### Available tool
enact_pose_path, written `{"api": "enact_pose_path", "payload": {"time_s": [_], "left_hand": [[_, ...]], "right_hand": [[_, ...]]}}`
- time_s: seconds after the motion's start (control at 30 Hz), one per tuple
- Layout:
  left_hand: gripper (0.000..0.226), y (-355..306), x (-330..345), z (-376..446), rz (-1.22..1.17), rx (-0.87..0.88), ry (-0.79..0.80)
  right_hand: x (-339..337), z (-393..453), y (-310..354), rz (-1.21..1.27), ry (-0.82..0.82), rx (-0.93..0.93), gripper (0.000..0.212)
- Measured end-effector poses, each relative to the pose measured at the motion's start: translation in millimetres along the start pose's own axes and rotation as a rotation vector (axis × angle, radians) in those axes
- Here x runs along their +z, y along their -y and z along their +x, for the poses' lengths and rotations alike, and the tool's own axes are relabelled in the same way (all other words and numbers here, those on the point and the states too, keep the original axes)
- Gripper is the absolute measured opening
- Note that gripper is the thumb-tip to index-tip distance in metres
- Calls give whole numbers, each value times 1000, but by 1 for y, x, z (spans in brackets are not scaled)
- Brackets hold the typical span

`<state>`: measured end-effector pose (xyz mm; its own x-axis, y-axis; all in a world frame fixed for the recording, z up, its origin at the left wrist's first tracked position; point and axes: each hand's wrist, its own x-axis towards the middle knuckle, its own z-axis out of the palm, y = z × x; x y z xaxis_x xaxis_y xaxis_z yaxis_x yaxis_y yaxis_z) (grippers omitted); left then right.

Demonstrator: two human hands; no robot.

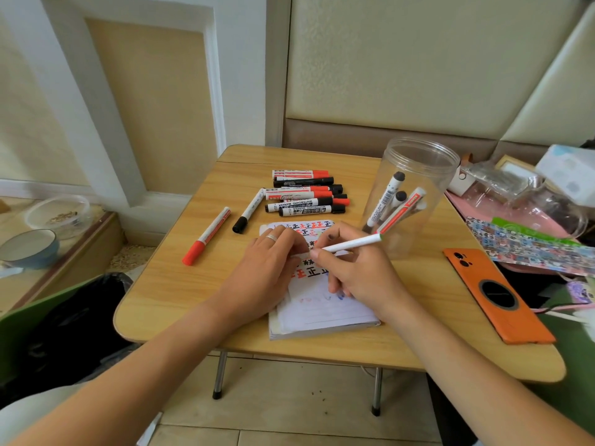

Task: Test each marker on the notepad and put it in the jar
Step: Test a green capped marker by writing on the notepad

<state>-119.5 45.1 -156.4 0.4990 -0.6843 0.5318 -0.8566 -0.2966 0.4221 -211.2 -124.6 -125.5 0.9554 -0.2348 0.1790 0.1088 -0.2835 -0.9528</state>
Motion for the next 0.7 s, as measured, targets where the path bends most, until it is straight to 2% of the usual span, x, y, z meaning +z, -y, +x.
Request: {"api": "enact_pose_path", "payload": {"time_s": [0.1, 0.2, 0.27, 0.47, 0.6, 0.7], "left_hand": [[12, 0, -1, 0, -22, 10, -10], [11, -2, -3, -1, -32, -2, -16], [11, -1, -3, -1, -27, -13, -5], [11, 0, -3, -2, -64, -97, -5], [21, 0, -5, 1, -165, -125, -1], [23, -2, -6, 2, -180, -93, 45]], "right_hand": [[-1, 0, 2, 15, 41, 21, 13], [-5, 2, 4, 123, 59, 86, 31], [-11, 4, 5, 168, 21, 95, 35], [-29, 9, 0, 175, -133, 88, 12], [-22, 9, -11, 103, -62, 110, 13], [-14, 9, -15, 19, 5, 112, 21]]}}
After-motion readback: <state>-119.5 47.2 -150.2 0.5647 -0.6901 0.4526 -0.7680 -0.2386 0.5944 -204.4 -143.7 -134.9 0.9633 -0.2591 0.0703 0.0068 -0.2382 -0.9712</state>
